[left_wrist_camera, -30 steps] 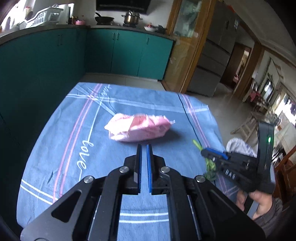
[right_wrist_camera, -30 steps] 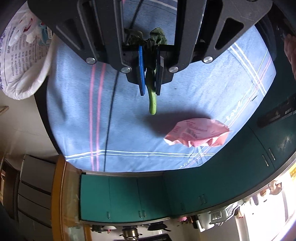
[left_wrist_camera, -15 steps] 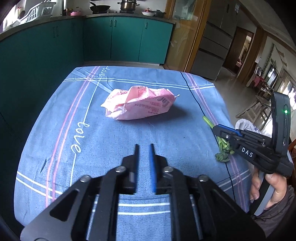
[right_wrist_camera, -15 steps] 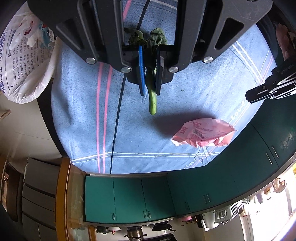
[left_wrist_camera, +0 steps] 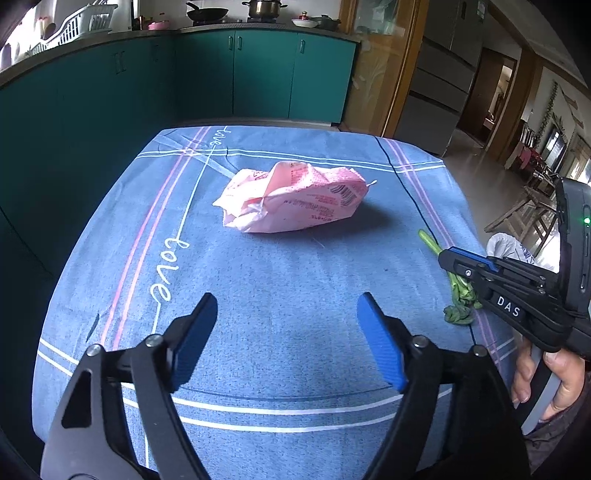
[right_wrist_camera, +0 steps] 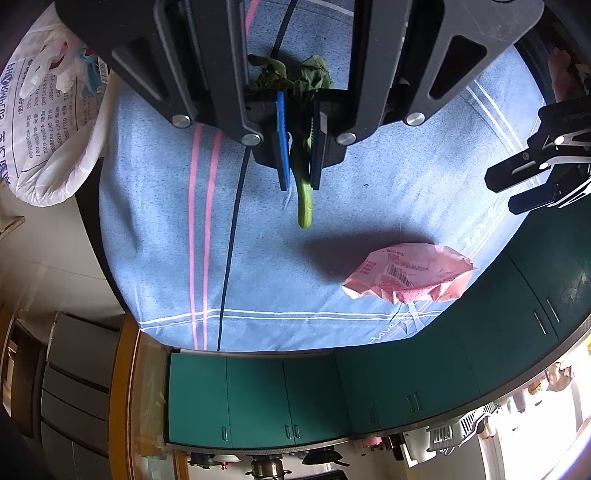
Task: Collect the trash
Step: 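Grasp the pink snack wrapper with the left tool while the right tool holds the stalk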
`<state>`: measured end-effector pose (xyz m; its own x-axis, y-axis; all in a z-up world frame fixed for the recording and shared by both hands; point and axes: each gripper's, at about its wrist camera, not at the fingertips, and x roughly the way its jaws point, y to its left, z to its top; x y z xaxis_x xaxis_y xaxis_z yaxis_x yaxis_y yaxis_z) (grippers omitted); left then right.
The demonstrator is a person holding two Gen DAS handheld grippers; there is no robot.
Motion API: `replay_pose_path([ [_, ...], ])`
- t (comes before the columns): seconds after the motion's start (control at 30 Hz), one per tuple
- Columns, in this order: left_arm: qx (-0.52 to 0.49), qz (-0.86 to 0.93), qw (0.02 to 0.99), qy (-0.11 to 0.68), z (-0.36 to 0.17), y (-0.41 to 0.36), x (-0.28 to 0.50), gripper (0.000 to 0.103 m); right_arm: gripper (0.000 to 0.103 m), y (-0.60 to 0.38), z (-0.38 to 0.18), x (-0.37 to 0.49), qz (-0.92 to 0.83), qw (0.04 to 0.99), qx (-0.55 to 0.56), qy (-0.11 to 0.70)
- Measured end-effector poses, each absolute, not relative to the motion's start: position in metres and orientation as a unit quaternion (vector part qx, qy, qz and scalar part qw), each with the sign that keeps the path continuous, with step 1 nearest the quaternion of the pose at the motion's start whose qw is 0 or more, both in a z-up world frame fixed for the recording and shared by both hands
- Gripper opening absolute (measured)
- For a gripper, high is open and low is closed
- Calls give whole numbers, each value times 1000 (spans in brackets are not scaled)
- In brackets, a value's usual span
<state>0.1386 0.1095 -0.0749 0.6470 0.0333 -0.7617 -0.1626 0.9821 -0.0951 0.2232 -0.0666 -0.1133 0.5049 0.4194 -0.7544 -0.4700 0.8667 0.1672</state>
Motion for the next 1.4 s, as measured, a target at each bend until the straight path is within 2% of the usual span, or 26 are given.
replay_pose_path([
  [1.13,-111,67,895,426,-79,130,137,92,11,-69,-115,222,243,872,-36,425],
  [1.4,-56,55,906,416,-64,120,180,94,14,-67,-118,225,241,868,-36,432],
])
